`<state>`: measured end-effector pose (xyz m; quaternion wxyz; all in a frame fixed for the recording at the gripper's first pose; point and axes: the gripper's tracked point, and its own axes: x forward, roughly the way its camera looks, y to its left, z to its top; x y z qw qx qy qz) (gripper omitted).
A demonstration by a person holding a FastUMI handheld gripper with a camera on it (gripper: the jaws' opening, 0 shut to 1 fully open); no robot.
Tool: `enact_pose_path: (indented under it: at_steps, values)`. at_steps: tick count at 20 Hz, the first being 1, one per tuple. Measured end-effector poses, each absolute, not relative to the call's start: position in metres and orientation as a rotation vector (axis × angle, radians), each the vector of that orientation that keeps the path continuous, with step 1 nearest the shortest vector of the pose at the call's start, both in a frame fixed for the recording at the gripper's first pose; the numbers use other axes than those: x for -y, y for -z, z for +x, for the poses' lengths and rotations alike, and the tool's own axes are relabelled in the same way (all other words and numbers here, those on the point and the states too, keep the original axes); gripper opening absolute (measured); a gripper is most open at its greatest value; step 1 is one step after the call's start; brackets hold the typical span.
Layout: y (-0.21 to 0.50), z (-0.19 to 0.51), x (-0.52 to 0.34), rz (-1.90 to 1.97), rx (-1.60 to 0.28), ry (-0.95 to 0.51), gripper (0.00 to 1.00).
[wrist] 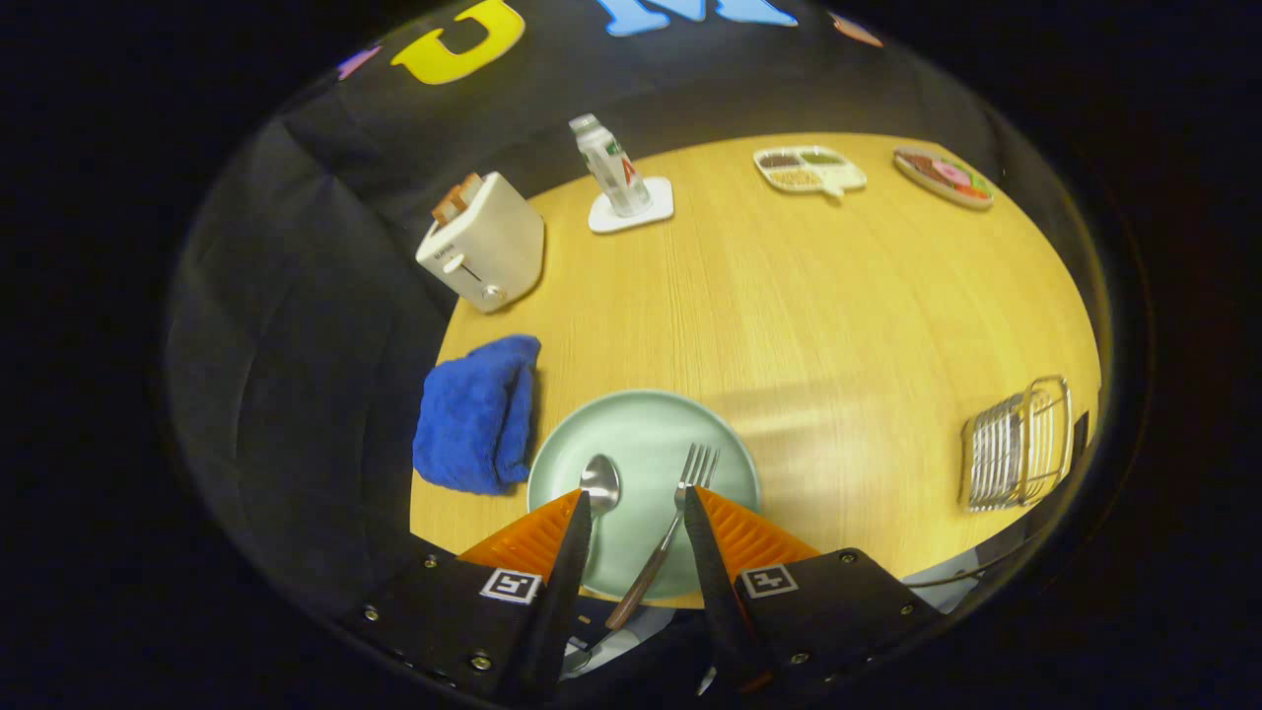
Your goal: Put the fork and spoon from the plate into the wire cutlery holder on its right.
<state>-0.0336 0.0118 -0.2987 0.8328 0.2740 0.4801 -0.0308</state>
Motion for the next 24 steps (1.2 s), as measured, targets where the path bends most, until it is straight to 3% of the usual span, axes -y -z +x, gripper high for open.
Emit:
enact_pose_path:
  at_steps: [8, 10, 16, 17, 24]
  values:
    - [0.349, -0.06, -0.035, 0.771, -1.249, 0.072, 0.59]
    - [0.36, -0.062, -0.038, 0.82, -1.292, 0.092, 0.35]
    - [0.367, -0.057, -0.039, 0.809, -1.323, 0.079, 0.33]
    - [0.374, -0.058, -0.05, 0.846, -1.333, 0.078, 0.07]
    - [0.353, -0.043, -0.031, 0.802, -1.231, 0.051, 0.06]
